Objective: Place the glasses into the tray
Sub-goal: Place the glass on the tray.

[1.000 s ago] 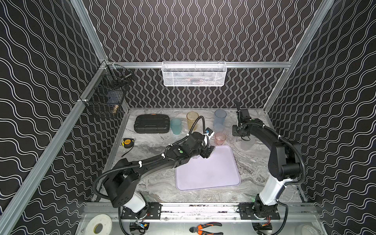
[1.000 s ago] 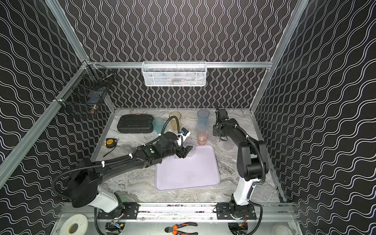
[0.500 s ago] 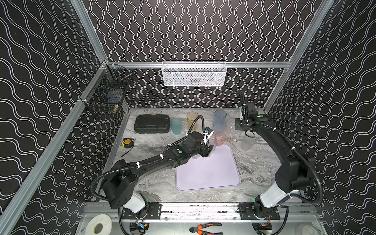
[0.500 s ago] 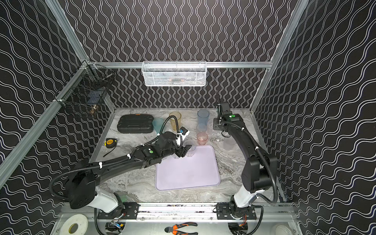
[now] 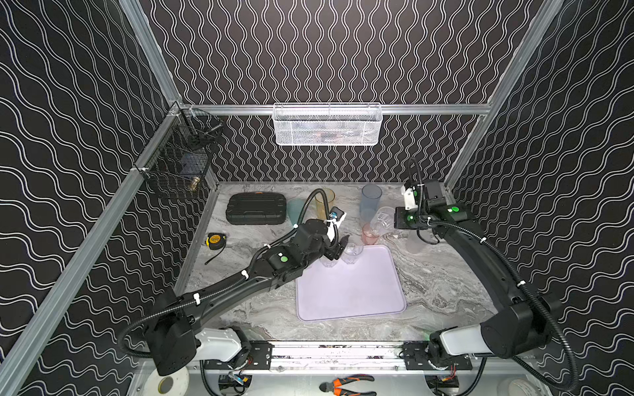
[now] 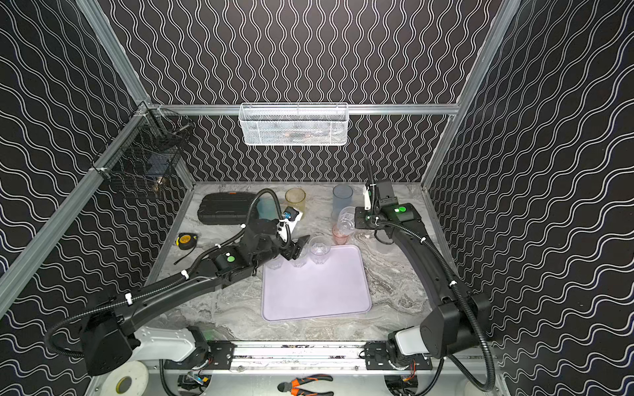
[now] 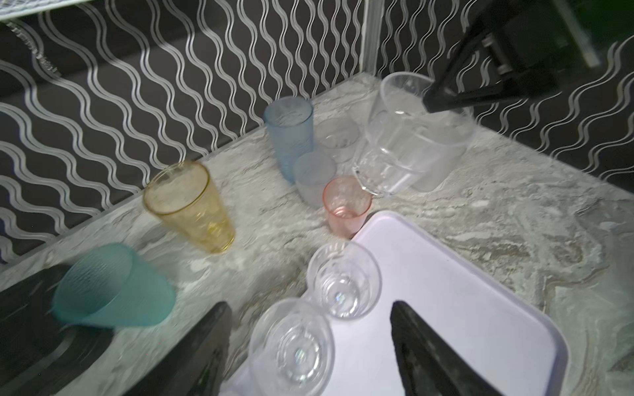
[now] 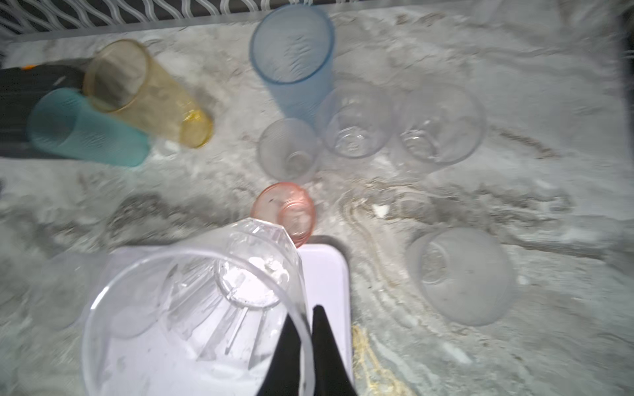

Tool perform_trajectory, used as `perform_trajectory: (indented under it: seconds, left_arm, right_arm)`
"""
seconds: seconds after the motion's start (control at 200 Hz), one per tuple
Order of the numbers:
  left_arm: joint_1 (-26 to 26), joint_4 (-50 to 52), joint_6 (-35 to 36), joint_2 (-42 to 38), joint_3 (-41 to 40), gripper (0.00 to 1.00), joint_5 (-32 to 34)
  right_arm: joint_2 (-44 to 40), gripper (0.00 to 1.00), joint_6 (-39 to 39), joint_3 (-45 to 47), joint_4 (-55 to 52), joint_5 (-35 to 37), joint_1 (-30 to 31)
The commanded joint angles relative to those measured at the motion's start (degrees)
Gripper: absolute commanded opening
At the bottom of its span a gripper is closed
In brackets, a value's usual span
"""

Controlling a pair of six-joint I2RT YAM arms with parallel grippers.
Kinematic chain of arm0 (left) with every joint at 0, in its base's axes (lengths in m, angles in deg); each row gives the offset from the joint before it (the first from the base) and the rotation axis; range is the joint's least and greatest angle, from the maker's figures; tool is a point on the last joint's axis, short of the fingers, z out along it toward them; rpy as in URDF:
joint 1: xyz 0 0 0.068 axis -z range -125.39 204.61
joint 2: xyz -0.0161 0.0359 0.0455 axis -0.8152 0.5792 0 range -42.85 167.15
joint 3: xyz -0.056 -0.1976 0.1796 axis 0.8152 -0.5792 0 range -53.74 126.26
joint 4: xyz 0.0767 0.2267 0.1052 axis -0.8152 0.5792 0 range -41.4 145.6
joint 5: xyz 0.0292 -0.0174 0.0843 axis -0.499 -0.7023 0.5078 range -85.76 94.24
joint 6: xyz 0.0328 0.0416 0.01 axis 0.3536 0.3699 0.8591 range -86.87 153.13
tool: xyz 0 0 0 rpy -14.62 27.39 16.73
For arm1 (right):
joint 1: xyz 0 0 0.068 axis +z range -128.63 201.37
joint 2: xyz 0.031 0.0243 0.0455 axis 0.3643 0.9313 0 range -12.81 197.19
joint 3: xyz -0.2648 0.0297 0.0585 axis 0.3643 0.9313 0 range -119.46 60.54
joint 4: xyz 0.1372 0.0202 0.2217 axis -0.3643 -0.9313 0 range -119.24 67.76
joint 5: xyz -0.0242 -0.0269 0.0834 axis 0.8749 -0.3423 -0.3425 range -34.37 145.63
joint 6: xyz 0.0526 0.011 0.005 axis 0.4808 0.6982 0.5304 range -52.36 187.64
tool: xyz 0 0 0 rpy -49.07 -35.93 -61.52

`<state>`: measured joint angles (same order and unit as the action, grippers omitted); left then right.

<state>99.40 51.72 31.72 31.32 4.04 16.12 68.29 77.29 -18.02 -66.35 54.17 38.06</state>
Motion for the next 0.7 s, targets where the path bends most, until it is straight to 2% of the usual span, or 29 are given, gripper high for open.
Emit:
perform_trajectory:
  seconds: [0.0,0.265,0.556,0.696]
  left_arm:
    - [-0.9,1.8,0.2,-2.3,-1.7,0.77,2.2]
    - [-3.9,4.7,-2.1,-7.7,-6.5,0.78,3.2]
    - [-5.3,7.5,-5.2,-9.9,-10.2,0.77,1.8]
    - [-5.4,7.0,-6.7,-9.7,-11.1,0.77,0.7]
  right_arm:
    - [-1.0,0.03,1.2,2.3,2.2,-5.4,1.5]
    - [-1.9,0.02,0.5,8.5,2.9,-4.0,4.9]
    - [-2.3,0.01,-1.8,12.8,1.6,7.9,6.2]
    - [-2.0,0.00,-2.2,13.9,2.0,10.1,6.3]
